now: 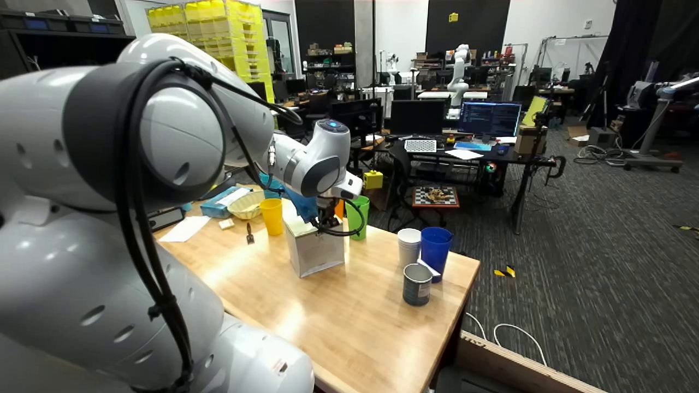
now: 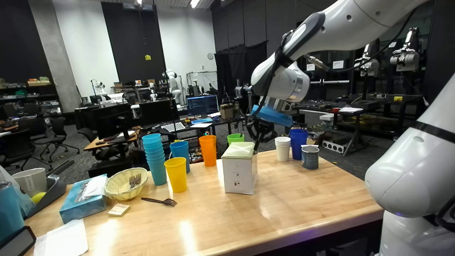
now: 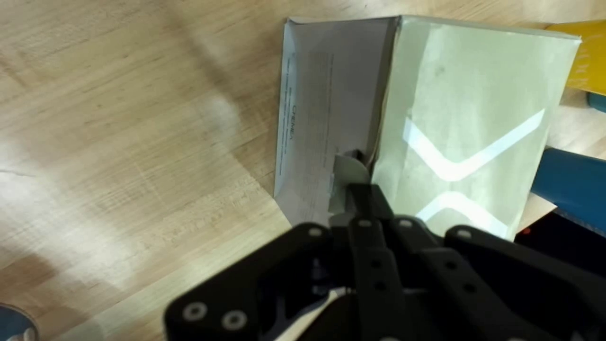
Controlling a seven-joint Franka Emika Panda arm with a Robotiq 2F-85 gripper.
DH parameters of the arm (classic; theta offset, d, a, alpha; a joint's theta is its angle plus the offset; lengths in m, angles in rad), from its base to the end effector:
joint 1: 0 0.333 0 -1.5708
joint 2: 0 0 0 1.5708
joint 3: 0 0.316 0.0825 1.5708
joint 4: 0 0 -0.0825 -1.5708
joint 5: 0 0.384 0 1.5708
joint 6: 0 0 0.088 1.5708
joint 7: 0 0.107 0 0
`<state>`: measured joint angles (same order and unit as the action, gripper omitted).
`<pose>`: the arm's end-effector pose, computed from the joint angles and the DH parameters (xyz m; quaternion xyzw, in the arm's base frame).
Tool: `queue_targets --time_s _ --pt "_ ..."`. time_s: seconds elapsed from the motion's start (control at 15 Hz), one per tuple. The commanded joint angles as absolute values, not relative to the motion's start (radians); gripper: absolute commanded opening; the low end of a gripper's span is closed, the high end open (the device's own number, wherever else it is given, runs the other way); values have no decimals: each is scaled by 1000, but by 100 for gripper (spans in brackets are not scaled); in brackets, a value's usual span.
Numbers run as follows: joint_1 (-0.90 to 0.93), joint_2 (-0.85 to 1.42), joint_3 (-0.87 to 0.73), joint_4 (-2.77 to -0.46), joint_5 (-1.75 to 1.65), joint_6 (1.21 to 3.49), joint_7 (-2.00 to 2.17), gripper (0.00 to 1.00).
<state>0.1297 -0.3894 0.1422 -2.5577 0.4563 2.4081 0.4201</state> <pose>0.4152 0.1190 0.4245 -0.9569 0.2224 -0.0638 0.1755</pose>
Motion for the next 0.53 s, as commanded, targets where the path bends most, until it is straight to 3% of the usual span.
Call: queue_targets --time_s 0.0,0.47 --pt "132 -391 130 -2557 469 2383 408 0" --pt "117 -430 150 -2556 420 2346 444 0"
